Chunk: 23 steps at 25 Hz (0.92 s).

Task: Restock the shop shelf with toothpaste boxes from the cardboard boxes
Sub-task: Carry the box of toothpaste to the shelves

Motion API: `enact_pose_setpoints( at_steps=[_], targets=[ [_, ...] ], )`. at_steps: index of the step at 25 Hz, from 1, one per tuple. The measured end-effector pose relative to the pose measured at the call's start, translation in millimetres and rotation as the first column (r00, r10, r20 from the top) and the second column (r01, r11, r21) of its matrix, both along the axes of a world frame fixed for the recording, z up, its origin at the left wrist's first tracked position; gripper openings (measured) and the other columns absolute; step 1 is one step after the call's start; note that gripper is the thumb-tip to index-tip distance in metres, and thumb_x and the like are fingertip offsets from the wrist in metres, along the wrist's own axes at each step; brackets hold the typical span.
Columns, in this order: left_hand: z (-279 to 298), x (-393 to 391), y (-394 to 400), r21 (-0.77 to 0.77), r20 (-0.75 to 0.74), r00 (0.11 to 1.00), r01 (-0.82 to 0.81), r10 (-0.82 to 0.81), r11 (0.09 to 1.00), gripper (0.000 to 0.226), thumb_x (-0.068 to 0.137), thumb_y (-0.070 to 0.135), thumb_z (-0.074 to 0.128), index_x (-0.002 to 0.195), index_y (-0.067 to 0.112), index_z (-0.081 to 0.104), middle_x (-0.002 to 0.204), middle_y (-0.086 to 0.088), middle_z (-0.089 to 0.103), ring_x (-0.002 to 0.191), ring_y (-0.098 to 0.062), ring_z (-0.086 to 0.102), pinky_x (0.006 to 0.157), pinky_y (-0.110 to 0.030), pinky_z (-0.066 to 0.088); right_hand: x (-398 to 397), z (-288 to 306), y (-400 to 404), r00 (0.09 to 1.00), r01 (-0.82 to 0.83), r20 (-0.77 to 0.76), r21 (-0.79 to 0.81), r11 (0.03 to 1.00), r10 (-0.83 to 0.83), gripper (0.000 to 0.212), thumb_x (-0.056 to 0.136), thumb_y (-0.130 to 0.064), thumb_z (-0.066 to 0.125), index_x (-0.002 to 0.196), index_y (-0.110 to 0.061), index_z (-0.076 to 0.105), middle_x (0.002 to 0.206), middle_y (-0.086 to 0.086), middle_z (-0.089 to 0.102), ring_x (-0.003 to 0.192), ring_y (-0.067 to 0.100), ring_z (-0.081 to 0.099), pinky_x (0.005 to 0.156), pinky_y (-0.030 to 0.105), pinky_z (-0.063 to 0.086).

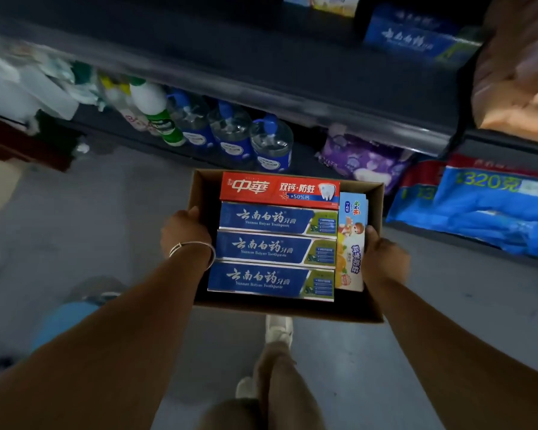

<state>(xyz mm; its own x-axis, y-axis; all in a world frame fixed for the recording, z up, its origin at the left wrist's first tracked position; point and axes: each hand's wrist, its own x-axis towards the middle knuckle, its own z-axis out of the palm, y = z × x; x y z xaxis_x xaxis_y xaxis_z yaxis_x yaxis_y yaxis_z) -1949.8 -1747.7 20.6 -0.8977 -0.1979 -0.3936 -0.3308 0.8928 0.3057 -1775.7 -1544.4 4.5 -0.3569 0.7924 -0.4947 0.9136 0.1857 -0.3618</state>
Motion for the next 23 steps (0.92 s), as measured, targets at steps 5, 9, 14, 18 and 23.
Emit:
enact_pose_setpoints(
  at_steps=[5, 9, 14, 18, 23],
  targets=[
    [-106.3, -64.5, 4.8, 0.009, 0.015, 0.996, 0.084, -0.084, 0.996, 0.045, 0.1, 0.031, 0.032, 0.109, -0.004, 0.059, 0.112, -0.027, 0.06, 0.109, -0.042, 0.055, 0.089, -0.044, 0.042, -48.4, -95.5, -3.3, 0.995, 0.095, 0.03, 0.002, 0.995, -0.095, 0.05, 0.1, -0.044, 0.026, 0.081, -0.006, 0.052, 0.074, 0.007, 0.05, 0.064, 0.016, 0.045, 0.046, 0.021, 0.025],
    [-193.3, -105.7, 7.9, 0.014, -0.001, 0.989, 0.147, -0.147, 0.989, 0.044, 0.1, 0.031, 0.033, 0.108, -0.005, 0.059, 0.111, -0.028, 0.06, 0.108, -0.041, 0.055, 0.087, -0.043, 0.043, -73.3, -182.4, -13.8, 0.983, 0.181, 0.013, -0.011, 0.983, -0.181, 0.05, 0.1, -0.044, 0.027, 0.073, -0.008, 0.048, 0.06, -0.001, 0.042, 0.051, 0.006, 0.038, 0.045, 0.02, 0.024],
    [-289.7, -135.6, 10.6, 0.013, 0.003, 0.977, 0.212, -0.212, 0.977, 0.044, 0.1, 0.03, 0.034, 0.106, -0.005, 0.06, 0.108, -0.028, 0.061, 0.104, -0.042, 0.057, 0.086, -0.045, 0.044, -91.2, -273.5, -27.3, 0.964, 0.265, -0.001, -0.009, 0.964, -0.265, 0.049, 0.1, -0.042, 0.029, 0.067, -0.01, 0.044, 0.059, -0.002, 0.042, 0.05, 0.005, 0.037, 0.045, 0.02, 0.024],
    [-333.2, -144.3, 9.5, 0.014, 0.004, 0.974, 0.224, -0.224, 0.974, 0.043, 0.1, 0.03, 0.035, 0.11, -0.004, 0.059, 0.112, -0.028, 0.06, 0.108, -0.043, 0.055, 0.089, -0.045, 0.043, -94.1, -316.6, -32.5, 0.971, 0.24, 0.001, 0.018, 0.97, -0.241, 0.041, 0.1, -0.04, 0.03, 0.08, -0.009, 0.048, 0.07, 0.004, 0.049, 0.05, 0.006, 0.038, 0.045, 0.019, 0.024],
    [-369.2, -151.6, 3.3, 0.01, -0.003, 0.97, 0.244, -0.244, 0.97, 0.042, 0.1, 0.029, 0.036, 0.11, -0.005, 0.059, 0.113, -0.029, 0.059, 0.11, -0.043, 0.054, 0.09, -0.045, 0.042, -102.6, -355.4, -36.9, 0.967, 0.253, 0.011, 0.005, 0.967, -0.254, 0.046, 0.1, -0.041, 0.03, 0.077, -0.007, 0.05, 0.069, 0.004, 0.049, 0.052, 0.009, 0.041, 0.045, 0.02, 0.025]
  ],
)
